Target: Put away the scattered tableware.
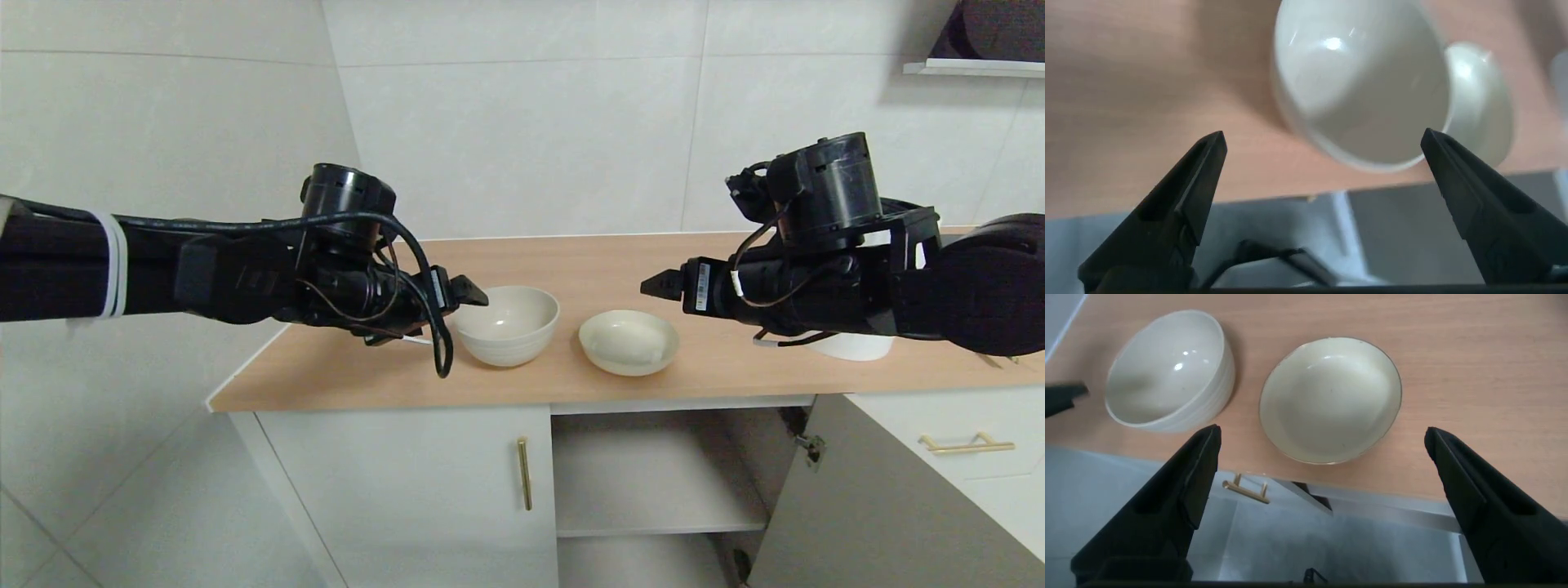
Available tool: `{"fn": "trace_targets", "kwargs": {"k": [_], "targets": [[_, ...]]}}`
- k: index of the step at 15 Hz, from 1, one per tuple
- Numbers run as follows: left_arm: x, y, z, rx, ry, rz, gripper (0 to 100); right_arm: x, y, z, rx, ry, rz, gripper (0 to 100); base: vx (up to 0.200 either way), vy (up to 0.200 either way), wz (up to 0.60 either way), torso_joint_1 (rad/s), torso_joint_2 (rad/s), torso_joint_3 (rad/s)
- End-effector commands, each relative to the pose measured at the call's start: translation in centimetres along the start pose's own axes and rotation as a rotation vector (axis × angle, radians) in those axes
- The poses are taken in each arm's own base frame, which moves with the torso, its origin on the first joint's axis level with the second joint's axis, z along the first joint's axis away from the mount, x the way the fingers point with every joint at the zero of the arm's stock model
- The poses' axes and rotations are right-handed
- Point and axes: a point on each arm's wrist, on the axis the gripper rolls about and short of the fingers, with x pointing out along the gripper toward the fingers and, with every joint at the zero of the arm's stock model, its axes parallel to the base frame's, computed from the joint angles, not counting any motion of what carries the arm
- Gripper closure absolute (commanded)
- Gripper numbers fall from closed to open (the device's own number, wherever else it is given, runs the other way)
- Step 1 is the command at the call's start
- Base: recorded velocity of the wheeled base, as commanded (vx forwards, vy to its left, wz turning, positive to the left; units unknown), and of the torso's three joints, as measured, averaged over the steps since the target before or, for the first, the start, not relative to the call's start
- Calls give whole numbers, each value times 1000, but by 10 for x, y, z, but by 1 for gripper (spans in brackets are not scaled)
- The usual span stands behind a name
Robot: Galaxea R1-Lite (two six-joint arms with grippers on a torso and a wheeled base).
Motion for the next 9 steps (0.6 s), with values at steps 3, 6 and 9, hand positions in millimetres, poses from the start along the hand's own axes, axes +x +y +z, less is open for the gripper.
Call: {"fn": "trace_targets", "kwargs": {"k": [3,6,9], "targets": [[22,3,-1,-26,20,16,0,0,-1,0,0,1,-2,0,0,0,0,0,0,0],[33,0,5,-119,5,21,0,-2,-1,1,1,-3,-1,0,0,0,0,0,0,0],[42,3,1,-120,19,39,0,-2,-1,0,1,-2,-1,0,0,0,0,0,0,0]]}}
